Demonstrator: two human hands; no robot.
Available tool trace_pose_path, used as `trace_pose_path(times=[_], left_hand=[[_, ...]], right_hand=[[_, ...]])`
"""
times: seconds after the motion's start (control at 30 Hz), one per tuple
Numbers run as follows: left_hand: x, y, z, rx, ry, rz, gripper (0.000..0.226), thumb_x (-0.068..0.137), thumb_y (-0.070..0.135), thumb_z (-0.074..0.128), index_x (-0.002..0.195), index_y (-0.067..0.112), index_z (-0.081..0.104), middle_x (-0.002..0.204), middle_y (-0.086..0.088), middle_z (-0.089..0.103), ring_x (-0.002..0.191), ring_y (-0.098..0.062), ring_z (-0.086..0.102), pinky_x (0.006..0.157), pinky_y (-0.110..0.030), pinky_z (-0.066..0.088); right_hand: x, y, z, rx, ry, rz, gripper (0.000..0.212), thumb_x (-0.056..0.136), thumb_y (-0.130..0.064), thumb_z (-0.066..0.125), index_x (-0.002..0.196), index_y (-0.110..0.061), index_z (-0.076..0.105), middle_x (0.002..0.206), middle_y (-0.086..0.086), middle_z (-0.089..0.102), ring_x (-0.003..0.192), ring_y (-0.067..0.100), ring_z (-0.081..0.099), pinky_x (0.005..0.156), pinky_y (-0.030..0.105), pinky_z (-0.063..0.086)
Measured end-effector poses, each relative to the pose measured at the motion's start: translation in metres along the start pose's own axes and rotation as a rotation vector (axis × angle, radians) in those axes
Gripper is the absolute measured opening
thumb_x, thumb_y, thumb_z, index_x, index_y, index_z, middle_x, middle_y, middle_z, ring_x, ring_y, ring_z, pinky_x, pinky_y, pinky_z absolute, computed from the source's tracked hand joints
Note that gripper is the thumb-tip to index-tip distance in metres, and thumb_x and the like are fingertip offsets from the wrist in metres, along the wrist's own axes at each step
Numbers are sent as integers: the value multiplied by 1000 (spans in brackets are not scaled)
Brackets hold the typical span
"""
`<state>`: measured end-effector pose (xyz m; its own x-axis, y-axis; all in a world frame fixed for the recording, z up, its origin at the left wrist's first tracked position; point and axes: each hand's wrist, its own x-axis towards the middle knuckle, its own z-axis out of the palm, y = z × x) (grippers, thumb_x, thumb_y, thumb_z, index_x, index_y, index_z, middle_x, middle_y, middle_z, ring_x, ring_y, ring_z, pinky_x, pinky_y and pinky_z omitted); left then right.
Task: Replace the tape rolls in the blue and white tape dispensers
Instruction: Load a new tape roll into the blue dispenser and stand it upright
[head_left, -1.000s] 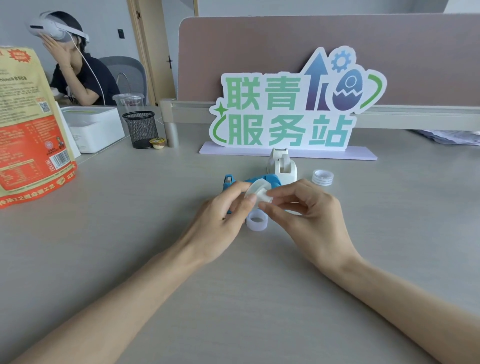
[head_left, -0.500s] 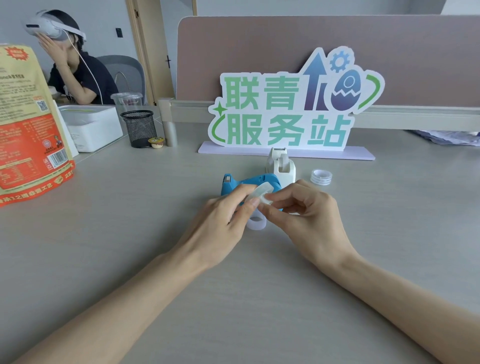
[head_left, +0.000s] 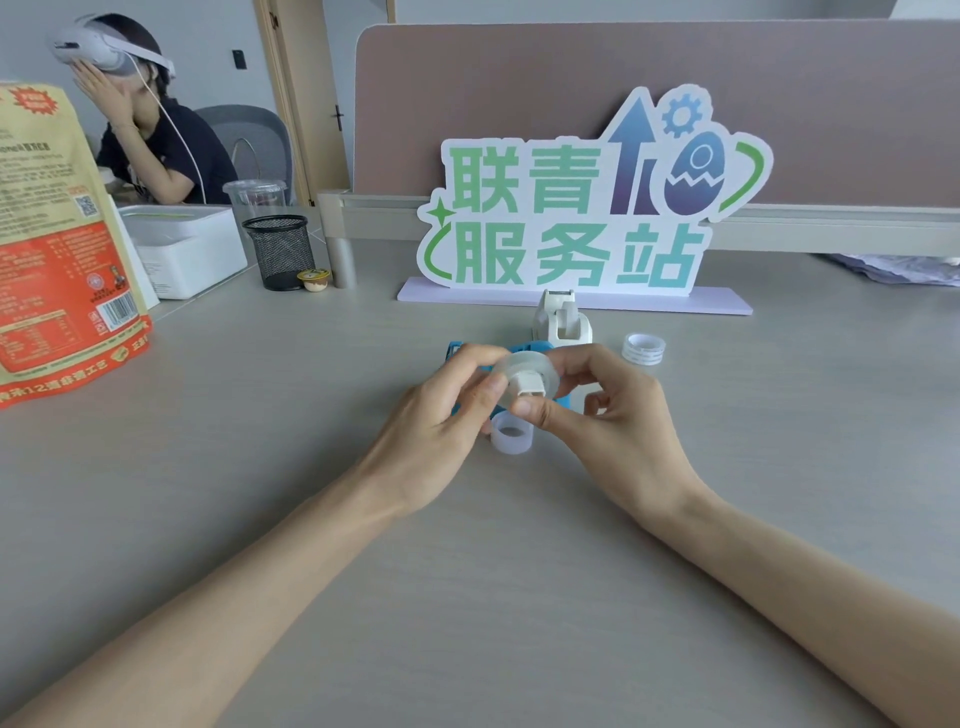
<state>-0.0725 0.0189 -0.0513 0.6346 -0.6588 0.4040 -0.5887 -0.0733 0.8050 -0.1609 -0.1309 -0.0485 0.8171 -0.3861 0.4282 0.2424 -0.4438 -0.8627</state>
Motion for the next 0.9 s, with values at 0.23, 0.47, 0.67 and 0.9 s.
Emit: trace_pose_path(times=[0.23,0.47,0.67,0.9], left_hand=[[4,-1,-4,-53,-22,-6,9,92,25,61,100,27,63,95,15,71,95,-3,64,78,-15,45],[-2,6,0,137,14,100,14,95,18,55,104,9,60,92,1,68,53,16,50,54,-3,34],[-4,6,1,247,50,117,13,95,22,55,102,12,61,88,8,67,50,18,47,53,-6,33],[-5,3,3,272,91,124,12,94,24,57,103,17,62,79,19,62,56,10,50,54,-9,32]], right_hand=[[1,1,0,73,2,45,22,67,-27,86,81,-24,69,83,-4,75,82,18,70,79,37,56],[0,-1,0,72,-3,61,33,62,-34,85,84,-13,71,81,5,76,72,12,69,75,32,59],[0,1,0,68,35,58,33,59,-38,84,81,-17,71,80,4,76,80,25,72,77,39,59],[0,0,0,58,41,63,23,64,-29,85,79,-18,70,78,3,76,78,23,72,75,33,59]])
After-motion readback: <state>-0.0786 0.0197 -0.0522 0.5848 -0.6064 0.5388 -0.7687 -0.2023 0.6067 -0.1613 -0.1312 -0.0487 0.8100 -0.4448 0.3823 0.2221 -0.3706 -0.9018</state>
